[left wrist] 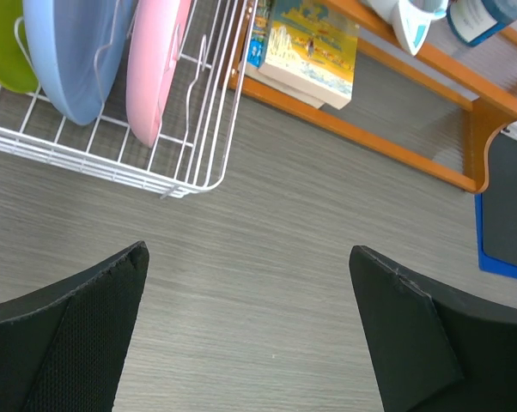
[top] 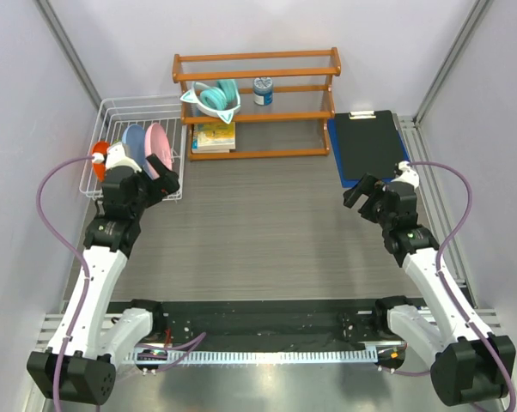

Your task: Unload the plates from the dish rack

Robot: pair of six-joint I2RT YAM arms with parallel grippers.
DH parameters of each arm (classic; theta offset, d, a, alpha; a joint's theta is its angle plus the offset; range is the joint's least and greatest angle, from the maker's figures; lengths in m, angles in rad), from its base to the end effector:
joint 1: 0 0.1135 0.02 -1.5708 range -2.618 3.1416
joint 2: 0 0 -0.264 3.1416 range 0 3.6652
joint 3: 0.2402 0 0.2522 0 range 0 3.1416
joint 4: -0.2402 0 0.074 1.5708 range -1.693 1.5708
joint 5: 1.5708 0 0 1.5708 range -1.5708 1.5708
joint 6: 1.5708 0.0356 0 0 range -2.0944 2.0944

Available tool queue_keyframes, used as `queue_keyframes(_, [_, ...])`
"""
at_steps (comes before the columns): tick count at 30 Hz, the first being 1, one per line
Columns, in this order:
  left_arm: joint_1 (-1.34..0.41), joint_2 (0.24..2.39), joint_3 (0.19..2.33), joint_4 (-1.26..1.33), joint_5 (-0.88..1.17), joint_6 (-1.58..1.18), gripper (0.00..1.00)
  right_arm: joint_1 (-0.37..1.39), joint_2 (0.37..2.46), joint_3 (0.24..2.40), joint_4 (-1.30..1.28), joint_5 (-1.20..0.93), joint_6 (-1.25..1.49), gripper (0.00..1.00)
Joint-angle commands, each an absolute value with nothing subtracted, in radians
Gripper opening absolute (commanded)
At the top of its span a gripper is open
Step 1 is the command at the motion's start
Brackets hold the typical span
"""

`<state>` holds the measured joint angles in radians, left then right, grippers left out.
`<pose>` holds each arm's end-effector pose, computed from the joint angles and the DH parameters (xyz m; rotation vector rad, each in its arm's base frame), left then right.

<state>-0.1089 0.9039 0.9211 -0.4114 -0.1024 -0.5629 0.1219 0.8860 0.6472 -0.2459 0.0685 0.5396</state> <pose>0.2008 -0.0183 0.3431 -0.5108 1.9112 -0.3391 0.2009 0.0222 0.2673 0.4713 2.0172 0.3388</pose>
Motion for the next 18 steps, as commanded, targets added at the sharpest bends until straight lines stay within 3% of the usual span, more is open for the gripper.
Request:
queue_keyframes(1, [-0.106, 0.913, 0.988, -0.414, -0.124, -0.548, 1.0, 0.123, 0.916, 0.663, -0.193, 0.078, 0.473, 1.0])
queue_keyframes(9, [-0.107, 1.003, 0.949, -0.29, -0.063, -0.482, 0.99, 0.124, 1.046, 0.747, -0.166, 0.095, 0.422, 1.0])
queue_keyframes(18, [-0.106, 1.253, 1.095, -0.21, -0.363, -0.316, 0.99, 0.123, 1.204, 0.779, -0.088, -0.032, 0.442, 1.0])
